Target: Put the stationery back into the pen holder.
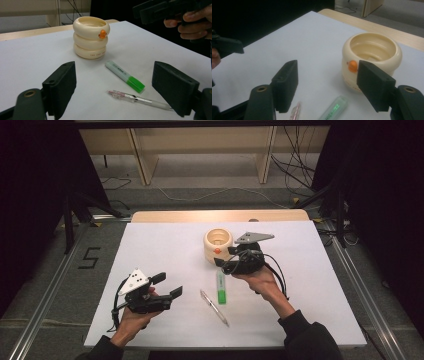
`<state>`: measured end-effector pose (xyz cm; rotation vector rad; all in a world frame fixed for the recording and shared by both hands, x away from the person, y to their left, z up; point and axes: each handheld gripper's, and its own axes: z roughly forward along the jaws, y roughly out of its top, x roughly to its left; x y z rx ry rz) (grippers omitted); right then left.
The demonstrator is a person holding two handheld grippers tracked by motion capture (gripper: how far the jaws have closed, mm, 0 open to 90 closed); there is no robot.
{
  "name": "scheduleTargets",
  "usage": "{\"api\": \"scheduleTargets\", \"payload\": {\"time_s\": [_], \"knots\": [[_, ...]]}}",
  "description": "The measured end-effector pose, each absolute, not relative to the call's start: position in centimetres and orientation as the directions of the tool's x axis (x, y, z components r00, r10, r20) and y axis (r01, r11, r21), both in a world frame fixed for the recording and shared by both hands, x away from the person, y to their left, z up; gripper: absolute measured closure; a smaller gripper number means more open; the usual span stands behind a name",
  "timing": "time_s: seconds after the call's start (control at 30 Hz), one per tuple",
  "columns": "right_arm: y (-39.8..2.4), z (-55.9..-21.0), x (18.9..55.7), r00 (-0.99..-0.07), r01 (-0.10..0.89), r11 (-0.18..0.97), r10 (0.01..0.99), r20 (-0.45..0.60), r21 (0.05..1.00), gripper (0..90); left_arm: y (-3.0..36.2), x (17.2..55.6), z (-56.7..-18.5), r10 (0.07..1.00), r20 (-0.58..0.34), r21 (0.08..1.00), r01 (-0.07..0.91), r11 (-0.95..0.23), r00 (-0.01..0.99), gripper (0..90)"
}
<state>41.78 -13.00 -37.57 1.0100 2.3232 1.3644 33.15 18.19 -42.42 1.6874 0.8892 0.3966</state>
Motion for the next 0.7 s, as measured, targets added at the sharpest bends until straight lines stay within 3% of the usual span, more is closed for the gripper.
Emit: {"api": "scheduleTargets", "payload": {"time_s": [0.47, 0.7], "knots": [[-11.6, -40.6, 40.6, -0.748, 0.434, 0.369, 0.655, 0.101, 0.822, 56.2, 18.3, 33.1, -42.4, 0.731, -0.180, 0.934, 0.347, -0.082, 0.658, 19.3], [-11.0, -41.9, 40.4, -0.764, 0.425, 0.393, 0.639, 0.090, 0.816, 71.2, 18.4, 33.1, -42.3, 0.732, -0.180, 0.934, 0.347, -0.081, 0.657, 19.3]]}}
